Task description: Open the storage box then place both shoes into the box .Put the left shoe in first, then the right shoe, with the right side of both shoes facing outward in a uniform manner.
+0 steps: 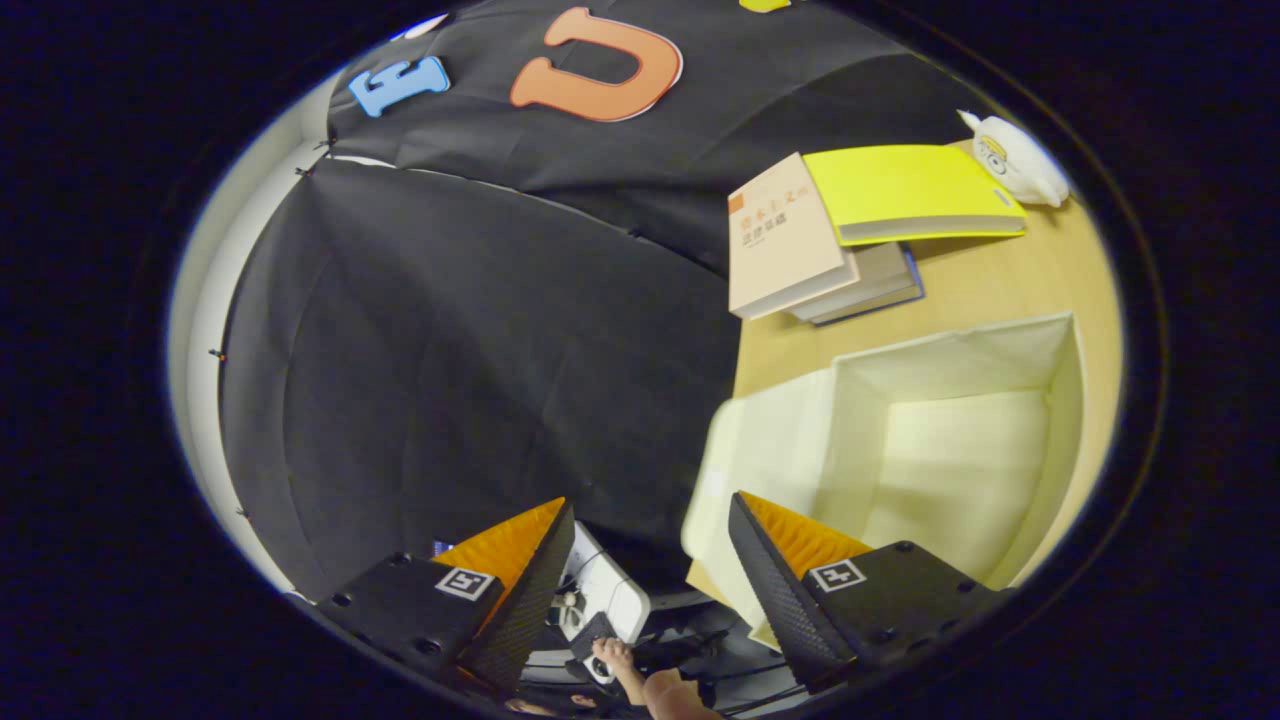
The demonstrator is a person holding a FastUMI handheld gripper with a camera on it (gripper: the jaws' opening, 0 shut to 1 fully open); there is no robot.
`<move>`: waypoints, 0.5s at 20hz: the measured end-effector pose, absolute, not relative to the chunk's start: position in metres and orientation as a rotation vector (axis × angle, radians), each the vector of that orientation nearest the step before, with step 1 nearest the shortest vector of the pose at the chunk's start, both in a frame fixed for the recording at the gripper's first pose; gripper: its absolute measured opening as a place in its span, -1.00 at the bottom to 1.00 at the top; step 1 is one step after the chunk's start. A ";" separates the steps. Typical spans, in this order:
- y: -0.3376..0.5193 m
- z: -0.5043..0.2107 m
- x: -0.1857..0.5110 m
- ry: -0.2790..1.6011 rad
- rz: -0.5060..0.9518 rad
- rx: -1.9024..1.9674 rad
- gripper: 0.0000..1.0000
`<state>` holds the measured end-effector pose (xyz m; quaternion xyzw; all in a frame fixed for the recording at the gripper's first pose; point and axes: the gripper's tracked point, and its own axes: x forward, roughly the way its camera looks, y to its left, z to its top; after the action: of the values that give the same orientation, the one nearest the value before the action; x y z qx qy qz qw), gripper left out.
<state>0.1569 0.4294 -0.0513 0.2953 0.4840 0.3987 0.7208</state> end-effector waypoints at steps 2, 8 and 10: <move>0.401 -0.059 0.159 1.052 0.821 0.604 0.97; 0.292 -0.088 0.170 0.990 0.613 0.398 0.99; 0.252 -0.099 0.171 0.985 0.559 0.331 1.00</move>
<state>0.1714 0.2517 -0.0987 0.1561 0.4643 0.2635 0.8310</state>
